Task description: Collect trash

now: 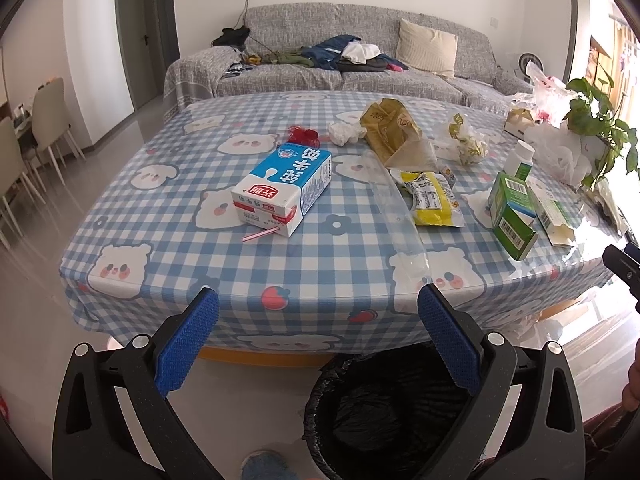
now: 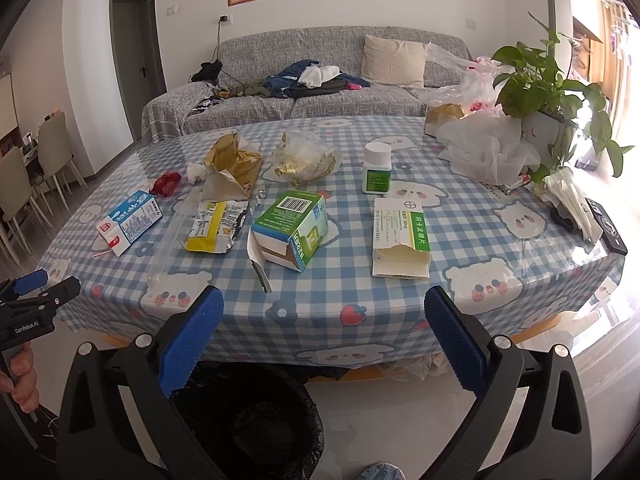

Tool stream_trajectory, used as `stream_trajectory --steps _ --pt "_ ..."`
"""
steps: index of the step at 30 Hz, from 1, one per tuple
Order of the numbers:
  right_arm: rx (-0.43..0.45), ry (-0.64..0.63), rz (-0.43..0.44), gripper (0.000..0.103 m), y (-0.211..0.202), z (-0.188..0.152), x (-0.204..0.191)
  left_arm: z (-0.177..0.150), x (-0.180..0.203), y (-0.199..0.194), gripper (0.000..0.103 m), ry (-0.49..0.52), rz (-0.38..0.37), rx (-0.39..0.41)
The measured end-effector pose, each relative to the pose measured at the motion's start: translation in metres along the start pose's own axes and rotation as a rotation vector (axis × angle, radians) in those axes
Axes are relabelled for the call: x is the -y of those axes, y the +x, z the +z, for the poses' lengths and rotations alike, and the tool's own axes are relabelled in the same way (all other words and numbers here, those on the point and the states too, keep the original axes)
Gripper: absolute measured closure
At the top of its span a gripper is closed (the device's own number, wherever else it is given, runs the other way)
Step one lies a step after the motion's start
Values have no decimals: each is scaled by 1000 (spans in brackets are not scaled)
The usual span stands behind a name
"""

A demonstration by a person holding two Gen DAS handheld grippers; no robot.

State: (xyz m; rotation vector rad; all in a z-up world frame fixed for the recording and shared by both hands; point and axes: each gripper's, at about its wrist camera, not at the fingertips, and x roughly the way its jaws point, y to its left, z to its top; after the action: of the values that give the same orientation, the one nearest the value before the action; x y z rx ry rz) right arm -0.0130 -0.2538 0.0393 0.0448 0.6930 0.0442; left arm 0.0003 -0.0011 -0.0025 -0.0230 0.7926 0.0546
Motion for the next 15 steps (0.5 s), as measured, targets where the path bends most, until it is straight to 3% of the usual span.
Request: stream_trajectory --steps 15 --pt "-1 -1 -3 6 0 0 1 0 -1 1 6 2 6 -1"
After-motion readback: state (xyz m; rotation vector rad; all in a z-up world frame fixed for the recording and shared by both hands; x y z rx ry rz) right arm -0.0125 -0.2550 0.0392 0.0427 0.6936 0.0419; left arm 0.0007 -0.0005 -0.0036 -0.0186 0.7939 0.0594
